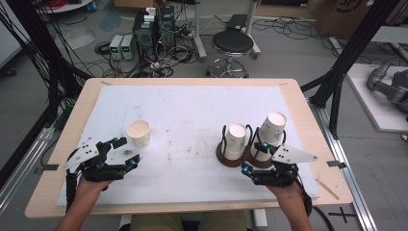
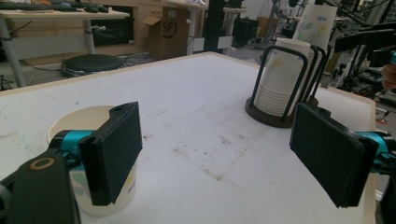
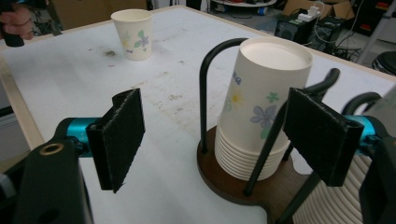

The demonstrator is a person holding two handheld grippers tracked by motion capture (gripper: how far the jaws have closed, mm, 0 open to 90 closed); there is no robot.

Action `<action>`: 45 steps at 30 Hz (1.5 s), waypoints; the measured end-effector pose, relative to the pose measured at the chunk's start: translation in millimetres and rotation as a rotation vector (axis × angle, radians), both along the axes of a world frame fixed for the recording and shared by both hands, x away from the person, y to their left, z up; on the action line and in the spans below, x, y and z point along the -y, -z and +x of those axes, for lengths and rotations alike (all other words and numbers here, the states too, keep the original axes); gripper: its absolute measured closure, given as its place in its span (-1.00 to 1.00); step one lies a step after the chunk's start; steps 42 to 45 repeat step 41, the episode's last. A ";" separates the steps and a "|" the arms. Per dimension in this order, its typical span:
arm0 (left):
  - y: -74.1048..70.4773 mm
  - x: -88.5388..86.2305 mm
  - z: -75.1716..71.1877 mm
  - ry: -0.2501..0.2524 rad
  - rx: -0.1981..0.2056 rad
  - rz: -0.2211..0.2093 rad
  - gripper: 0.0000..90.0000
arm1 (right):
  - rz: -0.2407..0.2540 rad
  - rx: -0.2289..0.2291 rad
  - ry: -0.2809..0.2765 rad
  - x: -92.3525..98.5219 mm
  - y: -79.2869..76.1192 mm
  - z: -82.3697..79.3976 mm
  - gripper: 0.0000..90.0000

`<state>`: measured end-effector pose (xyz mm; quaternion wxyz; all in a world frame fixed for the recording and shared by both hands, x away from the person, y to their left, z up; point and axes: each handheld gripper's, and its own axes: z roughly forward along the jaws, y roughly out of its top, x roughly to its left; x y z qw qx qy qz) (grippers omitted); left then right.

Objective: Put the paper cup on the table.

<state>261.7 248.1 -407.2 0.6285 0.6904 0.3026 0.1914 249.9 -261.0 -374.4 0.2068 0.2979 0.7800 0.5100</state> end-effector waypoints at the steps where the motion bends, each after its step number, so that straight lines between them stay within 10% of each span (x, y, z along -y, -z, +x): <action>1: 0.0 0.0 0.0 0.000 0.000 0.000 -0.62 | -0.003 -0.001 0.009 1.3 0.2 -0.6 -0.52; 45: 3.5 -5.3 -3.5 -0.026 0.021 0.010 -0.60 | 0.001 -0.008 0.061 10.6 9.2 -9.6 -0.52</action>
